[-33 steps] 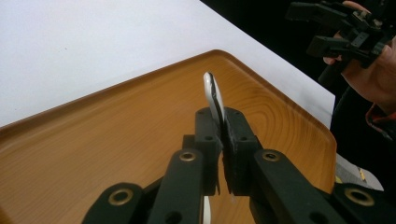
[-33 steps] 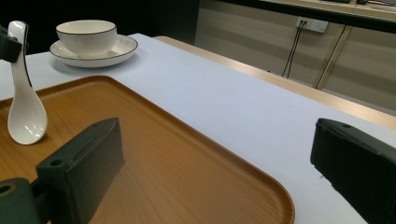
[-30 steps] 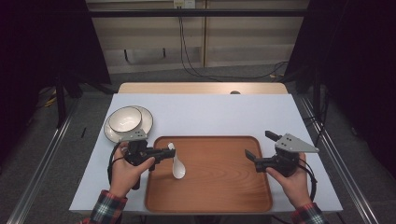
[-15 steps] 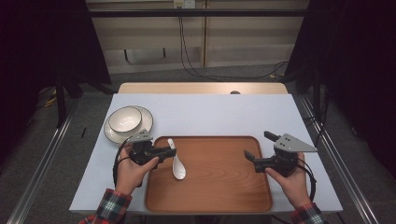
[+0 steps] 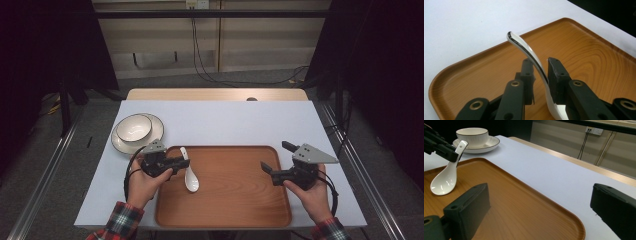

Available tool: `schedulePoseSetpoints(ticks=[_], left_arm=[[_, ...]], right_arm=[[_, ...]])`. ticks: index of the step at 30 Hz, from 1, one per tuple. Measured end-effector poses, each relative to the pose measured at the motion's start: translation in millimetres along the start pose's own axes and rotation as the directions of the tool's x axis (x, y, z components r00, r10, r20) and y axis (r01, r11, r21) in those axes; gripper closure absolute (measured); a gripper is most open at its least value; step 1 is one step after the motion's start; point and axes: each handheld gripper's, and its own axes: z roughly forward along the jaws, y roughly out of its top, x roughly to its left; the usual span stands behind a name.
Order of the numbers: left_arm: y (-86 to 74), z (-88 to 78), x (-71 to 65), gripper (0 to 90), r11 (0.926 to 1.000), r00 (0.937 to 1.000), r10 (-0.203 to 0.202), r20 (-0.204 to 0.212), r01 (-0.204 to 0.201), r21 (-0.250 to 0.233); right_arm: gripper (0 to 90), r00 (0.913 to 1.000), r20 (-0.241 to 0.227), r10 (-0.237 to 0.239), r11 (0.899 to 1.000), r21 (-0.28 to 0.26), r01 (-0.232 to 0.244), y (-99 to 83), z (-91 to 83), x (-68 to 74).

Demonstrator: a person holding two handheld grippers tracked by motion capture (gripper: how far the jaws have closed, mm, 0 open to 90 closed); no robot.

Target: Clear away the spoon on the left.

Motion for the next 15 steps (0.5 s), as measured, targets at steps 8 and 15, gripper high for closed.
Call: schedulePoseSetpoints(ticks=[8,15], left_arm=[[-3.4,6.3,-3.6,74.2,0.9989,0.9992,0.038,-0.010,-0.037,0.028],[-6.4,8.5,-6.6,74.9,0.9981,0.9991,0.043,0.001,-0.043,0.045]], right_arm=[[2.1,1.0000,-0.006,-0.003,1.000,0.002,0.003,-0.1,-0.6,0.2],[2.2,0.9999,-0.007,-0.010,1.000,0.009,0.010,-0.8,-0.7,1.4]])
